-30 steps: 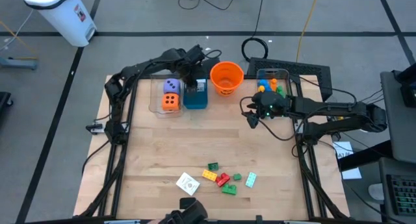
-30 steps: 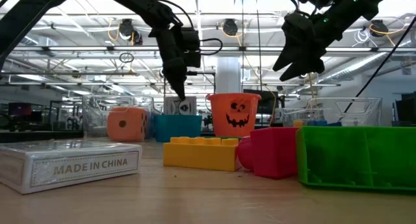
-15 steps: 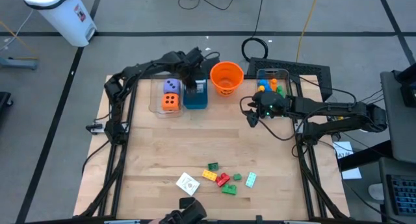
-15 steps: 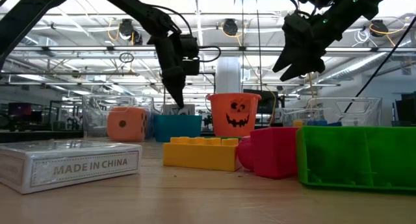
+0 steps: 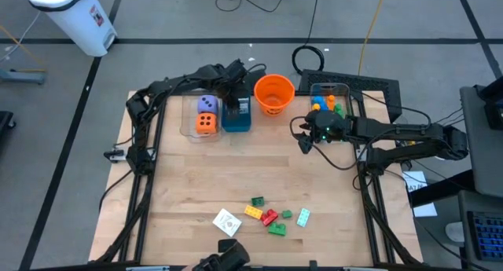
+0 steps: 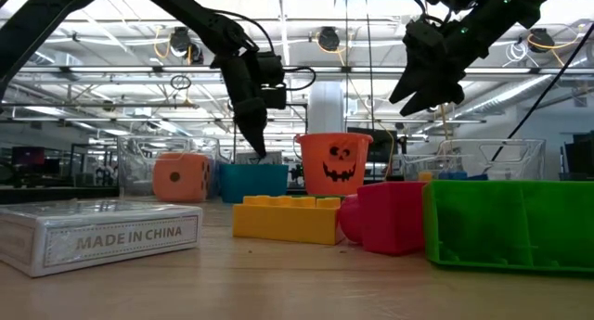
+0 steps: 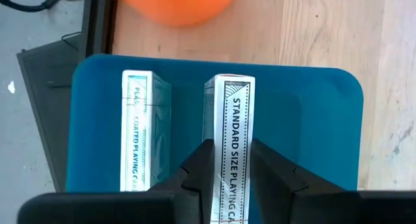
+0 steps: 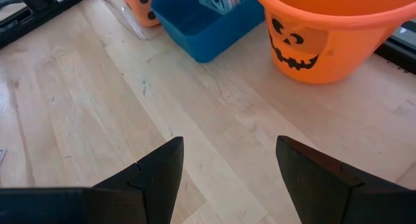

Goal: Pick & Place Toys
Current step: Put the black deck of cards into the blue bin

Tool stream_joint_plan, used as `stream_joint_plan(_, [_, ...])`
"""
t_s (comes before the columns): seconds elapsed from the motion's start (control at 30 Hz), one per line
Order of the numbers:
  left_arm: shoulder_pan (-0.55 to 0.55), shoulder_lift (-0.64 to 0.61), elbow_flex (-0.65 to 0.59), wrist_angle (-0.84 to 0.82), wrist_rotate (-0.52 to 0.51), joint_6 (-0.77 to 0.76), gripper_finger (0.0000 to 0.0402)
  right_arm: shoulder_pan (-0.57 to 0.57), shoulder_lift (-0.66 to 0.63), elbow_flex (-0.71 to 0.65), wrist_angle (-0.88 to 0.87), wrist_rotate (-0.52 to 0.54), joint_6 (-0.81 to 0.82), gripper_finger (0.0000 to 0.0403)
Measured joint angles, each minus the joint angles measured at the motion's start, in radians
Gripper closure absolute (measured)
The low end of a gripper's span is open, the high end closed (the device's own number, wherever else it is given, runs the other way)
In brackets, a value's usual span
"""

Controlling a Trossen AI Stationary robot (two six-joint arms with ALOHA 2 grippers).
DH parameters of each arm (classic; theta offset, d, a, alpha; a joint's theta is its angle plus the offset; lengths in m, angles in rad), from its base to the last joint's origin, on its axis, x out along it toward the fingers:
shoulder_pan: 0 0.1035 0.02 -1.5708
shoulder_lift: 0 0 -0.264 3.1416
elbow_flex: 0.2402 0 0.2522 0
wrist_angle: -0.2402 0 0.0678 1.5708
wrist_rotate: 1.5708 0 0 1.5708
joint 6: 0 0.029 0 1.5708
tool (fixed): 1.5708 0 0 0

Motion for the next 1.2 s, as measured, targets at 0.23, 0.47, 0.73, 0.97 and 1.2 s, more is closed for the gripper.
stream_joint_plan(0.23, [0.000, 0.000, -0.027, 0.003, 0.000, -0.002, 0.0314, 0.000, 0.000, 0.000, 0.000, 0.000, 0.000, 0.0165])
stream_joint_plan(0.47, [0.000, 0.000, -0.028, 0.042, 0.000, -0.012, 0.0314, 0.000, 0.000, 0.000, 0.000, 0.000, 0.000, 0.0165])
stream_joint_plan(0.73, [0.000, 0.000, -0.028, 0.049, -0.002, -0.016, 0.0314, 0.000, 0.000, 0.000, 0.000, 0.000, 0.003, 0.0165])
stream_joint_plan(0.97, [0.000, 0.000, -0.028, 0.049, -0.002, -0.019, 0.0314, 0.000, 0.000, 0.000, 0.000, 0.000, 0.003, 0.0165])
stream_joint_plan(1.2, [-0.005, 0.001, -0.028, 0.049, -0.014, -0.015, 0.0314, 0.000, 0.001, 0.000, 0.000, 0.000, 0.003, 0.0165])
